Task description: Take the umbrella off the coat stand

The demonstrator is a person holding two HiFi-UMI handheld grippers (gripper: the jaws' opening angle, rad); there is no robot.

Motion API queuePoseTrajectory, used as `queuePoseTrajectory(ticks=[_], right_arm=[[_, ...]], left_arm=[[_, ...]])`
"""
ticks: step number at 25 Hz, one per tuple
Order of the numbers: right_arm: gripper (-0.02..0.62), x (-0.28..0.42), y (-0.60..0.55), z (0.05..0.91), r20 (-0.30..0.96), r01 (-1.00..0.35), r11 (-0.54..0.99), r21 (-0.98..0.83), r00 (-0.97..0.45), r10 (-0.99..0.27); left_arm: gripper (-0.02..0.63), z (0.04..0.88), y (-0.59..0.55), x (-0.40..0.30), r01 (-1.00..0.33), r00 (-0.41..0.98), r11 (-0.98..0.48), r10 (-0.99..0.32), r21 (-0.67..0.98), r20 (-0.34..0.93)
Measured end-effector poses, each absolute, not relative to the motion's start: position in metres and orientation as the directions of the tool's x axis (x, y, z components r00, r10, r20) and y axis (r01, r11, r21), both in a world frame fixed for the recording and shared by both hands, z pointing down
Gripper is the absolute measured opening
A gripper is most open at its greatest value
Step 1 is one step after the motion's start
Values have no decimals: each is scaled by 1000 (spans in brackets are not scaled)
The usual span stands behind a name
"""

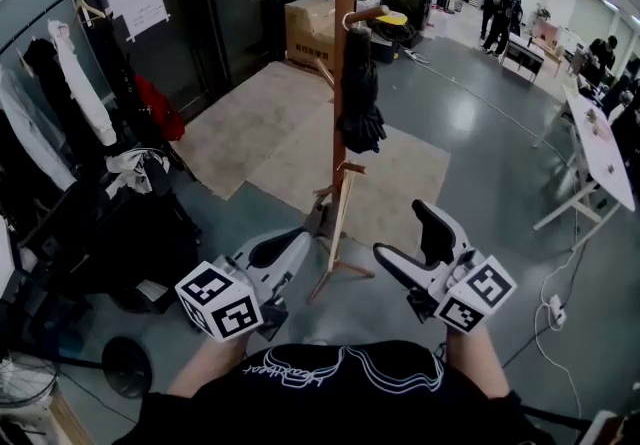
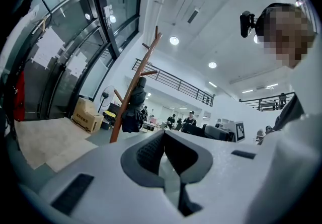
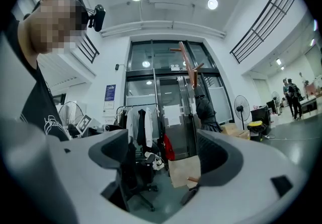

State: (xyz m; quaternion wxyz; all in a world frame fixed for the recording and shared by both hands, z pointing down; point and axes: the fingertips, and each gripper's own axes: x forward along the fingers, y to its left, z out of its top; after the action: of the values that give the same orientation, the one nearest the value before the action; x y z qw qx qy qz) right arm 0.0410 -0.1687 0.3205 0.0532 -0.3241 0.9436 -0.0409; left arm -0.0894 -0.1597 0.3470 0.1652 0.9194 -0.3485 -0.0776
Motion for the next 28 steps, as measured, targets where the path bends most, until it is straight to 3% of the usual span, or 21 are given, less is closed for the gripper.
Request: queuePoseTrajectory(ticks=[10,28], right_arm=[[420,24,-257,327,-84,-658,743,-118,-739,-668],[414,22,-361,308,-61,-695,717,-48,-715,-697]], left_arm=[[5,360,-248,-115,-598,765,-716,-644,361,-8],[6,353,-294,-128,-644,725,-676,-688,358,5]])
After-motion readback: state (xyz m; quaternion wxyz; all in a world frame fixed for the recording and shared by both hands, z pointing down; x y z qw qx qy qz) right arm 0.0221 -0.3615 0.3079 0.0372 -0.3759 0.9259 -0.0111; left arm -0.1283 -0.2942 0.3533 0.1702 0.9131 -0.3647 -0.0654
